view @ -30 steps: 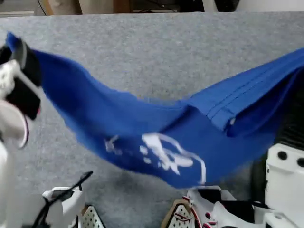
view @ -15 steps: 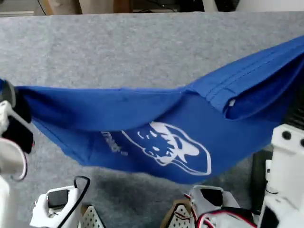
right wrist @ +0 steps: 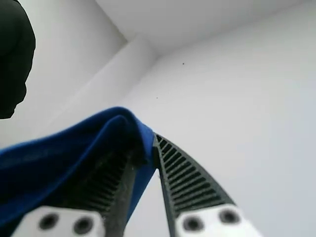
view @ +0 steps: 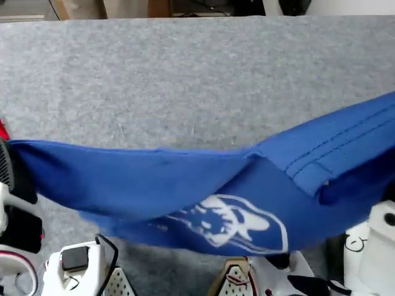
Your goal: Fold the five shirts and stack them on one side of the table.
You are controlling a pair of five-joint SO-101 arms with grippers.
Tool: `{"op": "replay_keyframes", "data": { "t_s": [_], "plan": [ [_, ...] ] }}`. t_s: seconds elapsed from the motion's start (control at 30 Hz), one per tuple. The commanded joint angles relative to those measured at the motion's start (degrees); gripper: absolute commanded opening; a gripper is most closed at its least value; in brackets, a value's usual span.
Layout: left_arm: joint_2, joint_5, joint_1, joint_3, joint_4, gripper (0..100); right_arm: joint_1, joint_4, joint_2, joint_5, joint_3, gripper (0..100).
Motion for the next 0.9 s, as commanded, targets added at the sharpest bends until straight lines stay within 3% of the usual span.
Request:
{"op": "replay_keyframes", "data": {
  "t_s": [0.0, 0.13, 0.23, 0.43, 0.57, 0.73, 0.87],
  "plan": [
    [-0.04, -0.35, -0.44, 1.32, 0.53, 2, 1.1, 0.35, -0.04, 0.79, 0.75, 0.5],
    [0.4, -0.35, -0.44, 8.09, 0.18, 2, 0.75, 5.71, 0.92, 0.44, 2.77, 0.5],
    [0.48, -0.18, -0.44, 17.05, -5.63, 2, 0.66, 6.86, 1.98, 0.44, 7.96, 0.5],
    [0.66, -0.26, -0.44, 40.09, -29.01, 2, -0.57, 5.27, 5.32, 0.0, 22.29, 0.5],
    [2.24, -0.18, -0.44, 53.1, -47.91, 2, -1.36, -2.02, 9.98, -1.58, 31.52, 0.5],
    [10.15, 0.0, -0.44, 59.96, -69.45, 2, -2.59, -13.54, 19.56, -1.76, 40.66, 0.5],
    [19.65, 0.0, -0.35, 60.04, -83.43, 2, -2.95, -18.02, 28.18, -5.45, 39.96, 0.5]
  ]
}}
